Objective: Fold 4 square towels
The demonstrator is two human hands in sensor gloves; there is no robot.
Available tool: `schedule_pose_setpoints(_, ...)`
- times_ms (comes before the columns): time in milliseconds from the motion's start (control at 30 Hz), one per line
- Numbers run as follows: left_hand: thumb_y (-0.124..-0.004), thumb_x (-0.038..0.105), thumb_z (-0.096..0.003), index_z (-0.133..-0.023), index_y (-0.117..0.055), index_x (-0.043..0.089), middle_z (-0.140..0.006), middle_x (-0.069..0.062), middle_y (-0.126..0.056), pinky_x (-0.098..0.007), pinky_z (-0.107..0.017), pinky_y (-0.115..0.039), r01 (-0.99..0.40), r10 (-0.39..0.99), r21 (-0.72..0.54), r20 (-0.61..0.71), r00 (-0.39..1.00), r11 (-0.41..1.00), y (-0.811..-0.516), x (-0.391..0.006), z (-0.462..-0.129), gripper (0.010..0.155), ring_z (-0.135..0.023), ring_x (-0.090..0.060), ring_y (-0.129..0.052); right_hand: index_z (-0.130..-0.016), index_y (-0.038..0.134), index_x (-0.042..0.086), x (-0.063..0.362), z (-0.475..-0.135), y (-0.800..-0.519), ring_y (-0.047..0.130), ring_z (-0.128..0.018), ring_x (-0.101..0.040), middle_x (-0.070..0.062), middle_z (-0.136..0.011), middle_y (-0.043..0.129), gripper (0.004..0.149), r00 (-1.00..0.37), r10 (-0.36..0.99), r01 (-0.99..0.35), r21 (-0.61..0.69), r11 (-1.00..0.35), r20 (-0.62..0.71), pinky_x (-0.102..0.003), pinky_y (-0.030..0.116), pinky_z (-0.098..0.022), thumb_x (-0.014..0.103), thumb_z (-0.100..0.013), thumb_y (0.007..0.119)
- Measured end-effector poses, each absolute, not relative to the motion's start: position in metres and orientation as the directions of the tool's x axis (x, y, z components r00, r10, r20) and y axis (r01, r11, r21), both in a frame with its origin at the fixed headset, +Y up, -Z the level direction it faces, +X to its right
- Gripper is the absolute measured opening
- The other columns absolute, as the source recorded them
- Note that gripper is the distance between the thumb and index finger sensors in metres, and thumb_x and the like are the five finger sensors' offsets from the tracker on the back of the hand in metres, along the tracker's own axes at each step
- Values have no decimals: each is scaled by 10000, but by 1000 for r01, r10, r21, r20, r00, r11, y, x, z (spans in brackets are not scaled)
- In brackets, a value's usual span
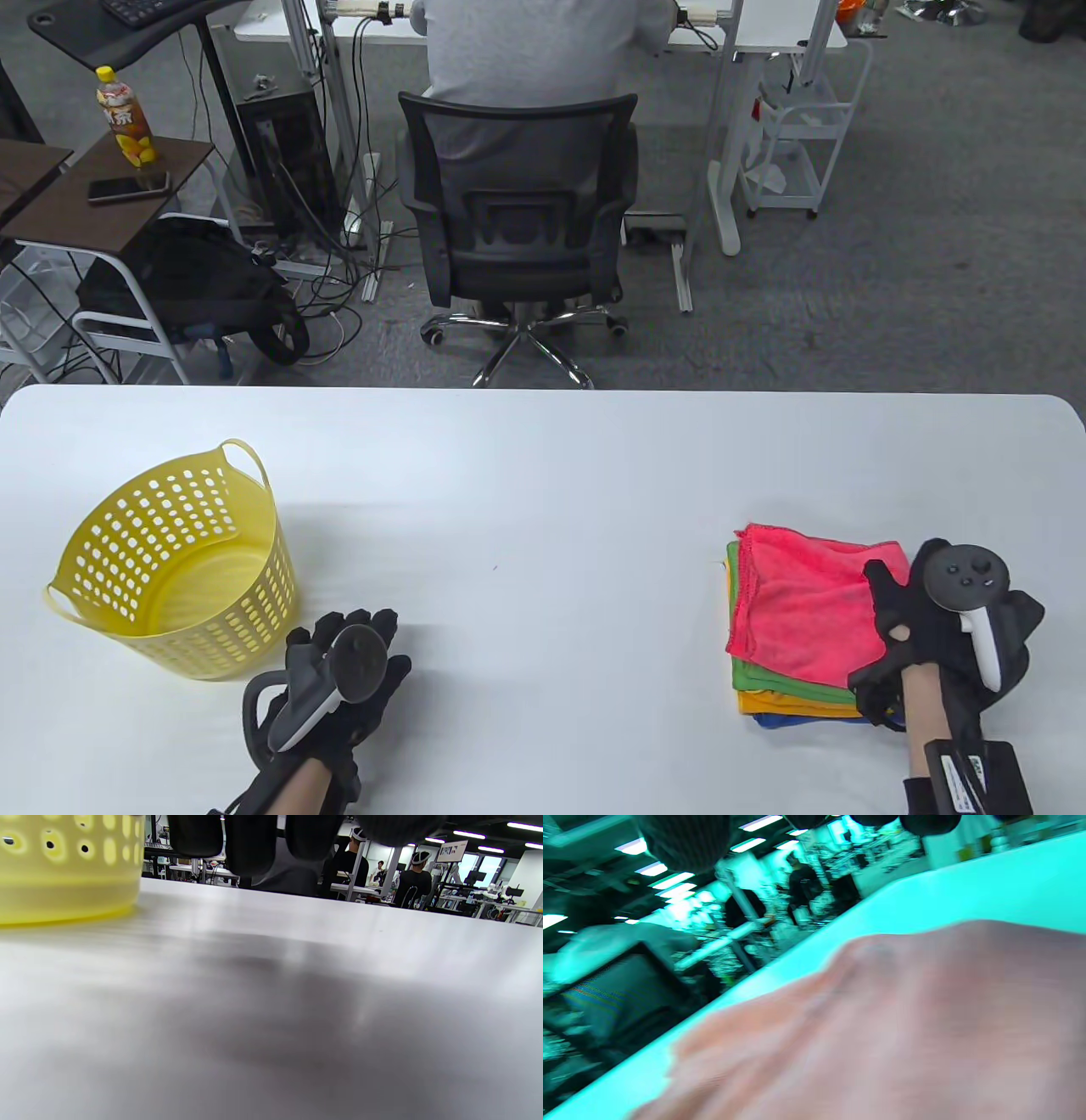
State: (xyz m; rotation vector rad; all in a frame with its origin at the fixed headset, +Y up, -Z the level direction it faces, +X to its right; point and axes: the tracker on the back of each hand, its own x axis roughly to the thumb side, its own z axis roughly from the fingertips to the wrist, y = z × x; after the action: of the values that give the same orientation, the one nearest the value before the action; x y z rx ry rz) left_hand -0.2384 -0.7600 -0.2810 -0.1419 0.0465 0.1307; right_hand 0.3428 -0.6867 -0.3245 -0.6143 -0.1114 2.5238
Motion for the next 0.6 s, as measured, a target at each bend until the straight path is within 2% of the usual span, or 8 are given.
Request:
schedule_pose_setpoints(100,-632,653,-483,-1143,-487,439,-1242,23,-524,-592,-882,-397,-164,157,-130,-61,986,978,-750,-235,-281,709,-1185,-327,-521,-1146,354,65,288,-318,-663,366,-986,-672,-388,-1160,297,879,-788,573,-533,-217,-818,-224,-834,401,-602,516,-504,750)
schedule_pose_setpoints(167,-623,666,-479,-1153,-440,450,-1262,18,-459,-594,-884,-385,-168,162,-126,-62,985,978,-743,-232,-281,731,-1197,-334,-478,-1149,328,66,258,-315,-657,329,-989,-676,-388,-1163,263,903,-815,562,-534,-192,-824,-145,-840,375,-602,528,-500,754)
schedule_pose_setpoints(233,-612,677,-474,-1158,-404,453,-1272,6,-402,-595,-885,-375,-163,156,-111,-63,986,980,-735,-228,-278,749,-1202,-343,-438,-1150,292,64,220,-312,-656,289,-990,-680,-387,-1163,226,935,-857,512,-501,-136,-854,-60,-847,354,-599,548,-496,752)
schedule_pose_setpoints(333,-600,691,-463,-1163,-357,450,-1275,-11,-357,-599,-876,-383,-175,173,-58,-45,984,983,-723,-224,-269,780,-1198,-362,-418,-1145,237,63,186,-307,-665,228,-984,-681,-388,-1159,171,973,-899,439,-439,-53,-897,12,-852,311,-594,566,-488,748)
schedule_pose_setpoints(467,-587,724,-449,-1156,-212,463,-1279,-17,-304,-602,-876,-381,-251,251,1,-2,968,968,-719,-224,-246,842,-1199,-367,-415,-1129,162,60,169,-297,-689,113,-956,-655,-392,-1137,90,1021,-945,323,-321,44,-946,57,-820,197,-578,586,-474,743)
schedule_pose_setpoints(600,-575,741,-435,-1131,-161,497,-1277,15,-254,-601,-876,-386,-153,152,92,18,988,984,-732,-232,-237,845,-1201,-374,-399,-1125,130,88,178,-286,-713,22,-937,-610,-381,-1123,24,1043,-954,290,-283,82,-955,77,-778,113,-548,599,-461,751)
